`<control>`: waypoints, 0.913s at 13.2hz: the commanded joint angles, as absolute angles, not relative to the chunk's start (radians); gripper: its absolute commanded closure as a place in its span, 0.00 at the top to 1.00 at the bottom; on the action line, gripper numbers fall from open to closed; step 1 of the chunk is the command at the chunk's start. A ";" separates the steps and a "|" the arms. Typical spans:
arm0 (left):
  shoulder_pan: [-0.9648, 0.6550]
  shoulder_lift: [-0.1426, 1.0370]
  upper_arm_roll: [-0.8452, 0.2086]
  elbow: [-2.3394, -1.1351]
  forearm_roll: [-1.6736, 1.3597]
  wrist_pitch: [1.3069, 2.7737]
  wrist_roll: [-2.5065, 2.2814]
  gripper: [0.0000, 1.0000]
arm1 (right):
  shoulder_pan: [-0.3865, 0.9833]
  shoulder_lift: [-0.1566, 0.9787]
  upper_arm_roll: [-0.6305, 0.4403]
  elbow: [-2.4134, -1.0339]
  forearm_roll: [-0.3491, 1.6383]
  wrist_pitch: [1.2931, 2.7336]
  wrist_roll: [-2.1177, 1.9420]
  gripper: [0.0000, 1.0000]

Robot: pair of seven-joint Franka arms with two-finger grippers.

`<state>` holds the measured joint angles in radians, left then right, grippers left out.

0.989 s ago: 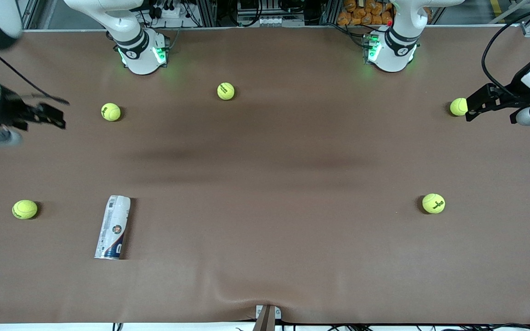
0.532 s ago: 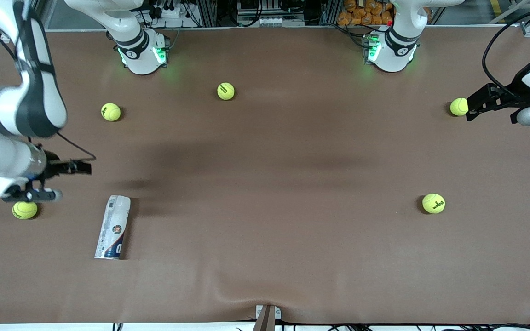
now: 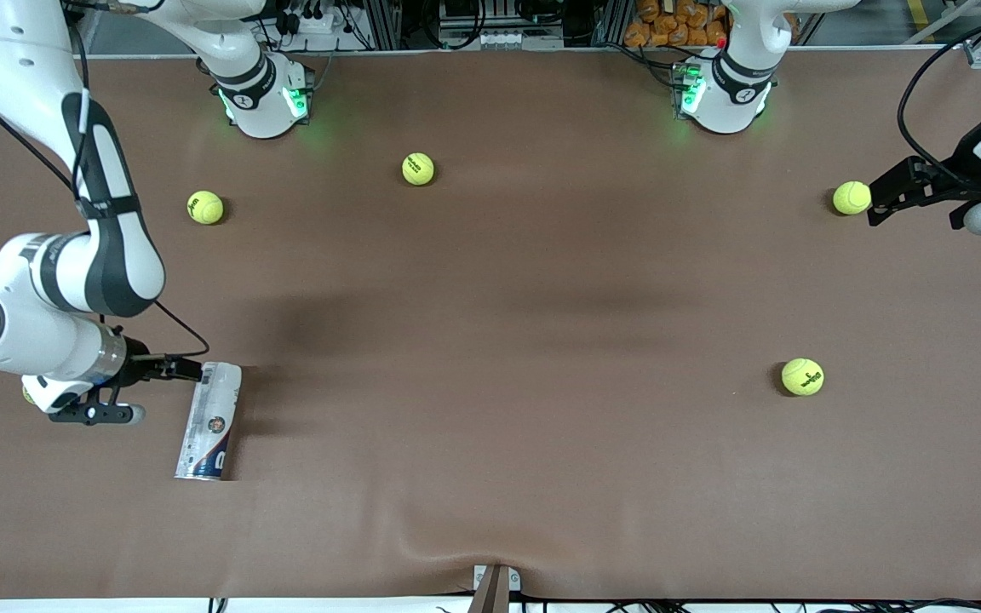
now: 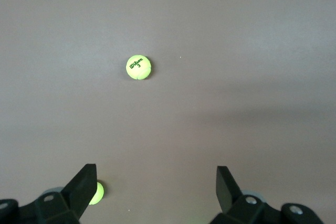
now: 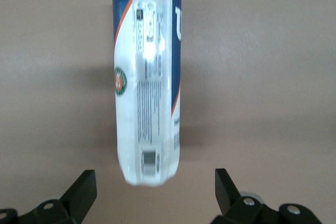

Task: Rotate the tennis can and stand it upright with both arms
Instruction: 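Grasp the tennis can body with the right gripper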

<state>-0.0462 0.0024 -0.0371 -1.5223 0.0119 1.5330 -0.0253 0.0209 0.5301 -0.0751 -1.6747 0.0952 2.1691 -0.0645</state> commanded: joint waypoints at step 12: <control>-0.017 0.006 -0.038 -1.516 0.025 1.531 -0.014 1.00 | 0.021 0.773 -0.063 -1.548 0.110 2.353 -0.074 1.00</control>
<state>-0.0364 0.0037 -0.0345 -1.5226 0.0137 1.5333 -0.0252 0.0233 0.7293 -0.0685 -1.5791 0.0959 2.3280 -0.0668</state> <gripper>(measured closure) 0.000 0.000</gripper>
